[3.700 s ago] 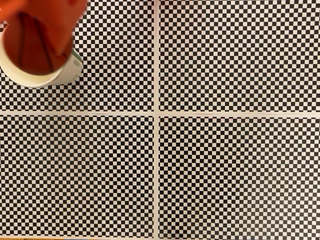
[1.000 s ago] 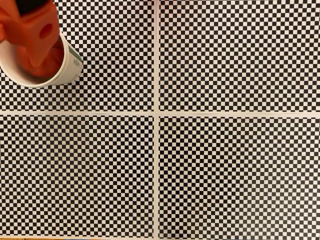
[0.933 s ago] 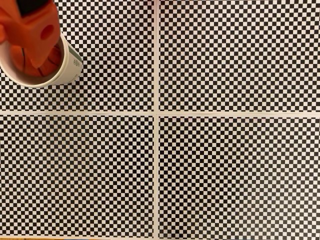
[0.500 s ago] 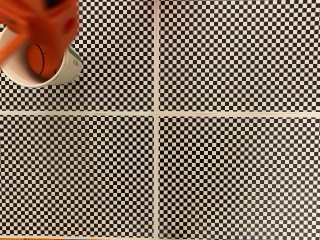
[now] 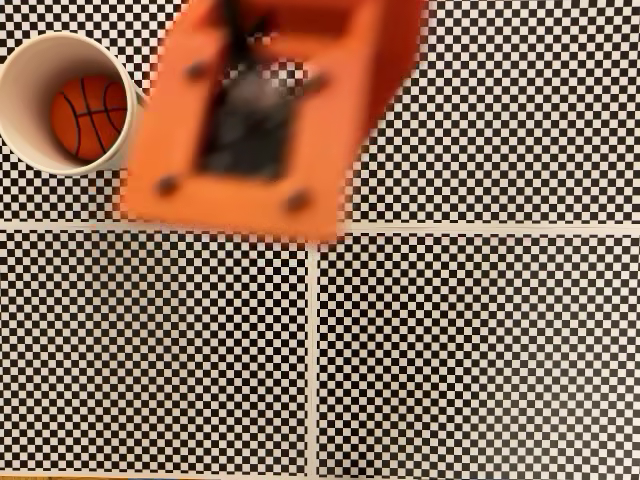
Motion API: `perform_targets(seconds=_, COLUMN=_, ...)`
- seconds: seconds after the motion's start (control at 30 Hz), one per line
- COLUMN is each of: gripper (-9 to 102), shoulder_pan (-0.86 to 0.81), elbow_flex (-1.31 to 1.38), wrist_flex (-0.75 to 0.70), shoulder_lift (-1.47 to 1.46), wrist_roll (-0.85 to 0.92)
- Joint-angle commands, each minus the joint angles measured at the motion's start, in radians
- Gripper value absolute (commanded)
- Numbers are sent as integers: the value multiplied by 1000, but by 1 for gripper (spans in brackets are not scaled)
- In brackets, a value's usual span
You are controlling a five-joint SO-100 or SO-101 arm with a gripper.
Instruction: Grasp basketball and place into cup.
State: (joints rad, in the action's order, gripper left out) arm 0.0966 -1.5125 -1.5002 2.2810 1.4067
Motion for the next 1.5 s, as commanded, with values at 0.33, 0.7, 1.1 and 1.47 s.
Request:
perform_targets(seconds=0.33, gripper=38, shoulder_pan=127, elbow_flex=-310, wrist_flex=83, shoulder_lift=476, wrist_roll=-98)
perform_targets(seconds=0.7, gripper=36, shoulder_pan=-26, elbow_flex=-715, wrist_flex=247, shoulder_lift=854, wrist_roll=-38)
perform_targets(seconds=1.1, gripper=33, shoulder_pan=-43, elbow_flex=-1000, wrist_flex=537, shoulder_lift=1008, wrist_roll=-31)
perform_targets(seconds=1.47, gripper=33, shoulder_pan=-3, elbow_flex=-1450, wrist_flex=1015, shoulder_lift=1008, wrist_roll=-77)
